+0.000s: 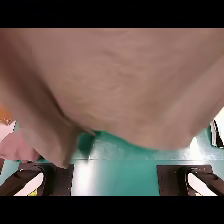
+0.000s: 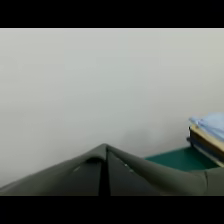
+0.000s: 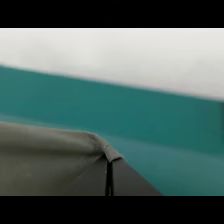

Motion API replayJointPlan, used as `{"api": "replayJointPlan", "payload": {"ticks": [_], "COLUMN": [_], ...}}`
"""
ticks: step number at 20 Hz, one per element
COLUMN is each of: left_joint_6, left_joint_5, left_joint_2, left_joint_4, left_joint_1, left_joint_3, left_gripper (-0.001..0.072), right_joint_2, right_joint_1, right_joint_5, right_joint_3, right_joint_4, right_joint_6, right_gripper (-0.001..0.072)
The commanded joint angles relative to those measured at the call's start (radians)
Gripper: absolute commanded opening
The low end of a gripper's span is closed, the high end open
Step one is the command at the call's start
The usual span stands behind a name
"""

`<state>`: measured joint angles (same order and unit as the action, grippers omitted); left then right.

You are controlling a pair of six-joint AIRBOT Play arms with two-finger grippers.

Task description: Fold the shirts.

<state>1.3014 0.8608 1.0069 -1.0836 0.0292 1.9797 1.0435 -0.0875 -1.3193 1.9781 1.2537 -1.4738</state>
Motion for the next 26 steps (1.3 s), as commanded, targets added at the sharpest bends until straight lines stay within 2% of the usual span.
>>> {"api": "replayJointPlan", "payload": {"ticks": [1, 3, 6, 10, 11, 12, 13, 16, 19, 22, 23, 24, 26], "left_joint_6": [0.063, 0.061, 0.059, 0.06, 0.061, 0.065, 0.087, 0.148, 0.139, 0.138, 0.138, 0.139, 0.139], "left_joint_5": [0.088, 0.127, 0.097, 0.007, 0.007, 0.01, 0.039, 0.254, 0.491, 0.492, 0.468, 0.436, 0.402], "left_joint_2": [0.182, 0.327, 0.537, 0.678, 0.682, 0.681, 0.681, 0.668, 0.607, 0.453, 0.393, 0.326, 0.201], "left_joint_4": [-0.03, -0.01, -0.012, -0.018, -0.03, -0.032, -0.032, -0.032, -0.048, -0.064, -0.079, -0.08, -0.066], "left_joint_1": [-0.001, -0.001, -0.001, -0.001, -0.001, -0.002, -0.01, -0.083, -0.162, -0.189, -0.189, -0.189, -0.189], "left_joint_3": [-0.1, -0.158, -0.19, -0.19, -0.19, -0.188, -0.179, -0.131, -0.17, -0.428, -0.543, -0.676, -0.923], "left_gripper": [0.0026, 0.0026, 0.0026, 0.0028, 0.0116, 0.0425, 0.0625, 0.0623, 0.0622, 0.0613, 0.0519, 0.0483, 0.0484], "right_joint_2": [0.163, 0.27, 0.423, 0.572, 0.598, 0.621, 0.635, 0.624, 0.516, 0.357, 0.305, 0.262, 0.183], "right_joint_1": [0.0, 0.0, 0.0, 0.0, 0.0, 0.001, 0.006, 0.028, 0.039, 0.039, 0.039, 0.039, 0.039], "right_joint_5": [-0.088, -0.084, 0.0, 0.08, 0.081, 0.077, 0.073, 0.011, -0.053, -0.053, -0.057, -0.059, -0.06], "right_joint_3": [-0.102, -0.199, -0.293, -0.259, -0.226, -0.187, -0.15, -0.08, -0.195, -0.422, -0.497, -0.562, -0.666], "right_joint_4": [0.014, 0.014, 0.011, -0.044, -0.06, -0.076, -0.095, -0.162, -0.163, -0.163, -0.163, -0.163, -0.163], "right_joint_6": [-0.029, -0.029, -0.028, -0.027, -0.027, -0.027, -0.027, -0.019, 0.024, 0.035, 0.035, 0.035, 0.035], "right_gripper": [0.0012, 0.0012, 0.0013, 0.0015, 0.0033, 0.0251, 0.0465, 0.0468, 0.0439, 0.0439, 0.0439, 0.0439, 0.0439]}}
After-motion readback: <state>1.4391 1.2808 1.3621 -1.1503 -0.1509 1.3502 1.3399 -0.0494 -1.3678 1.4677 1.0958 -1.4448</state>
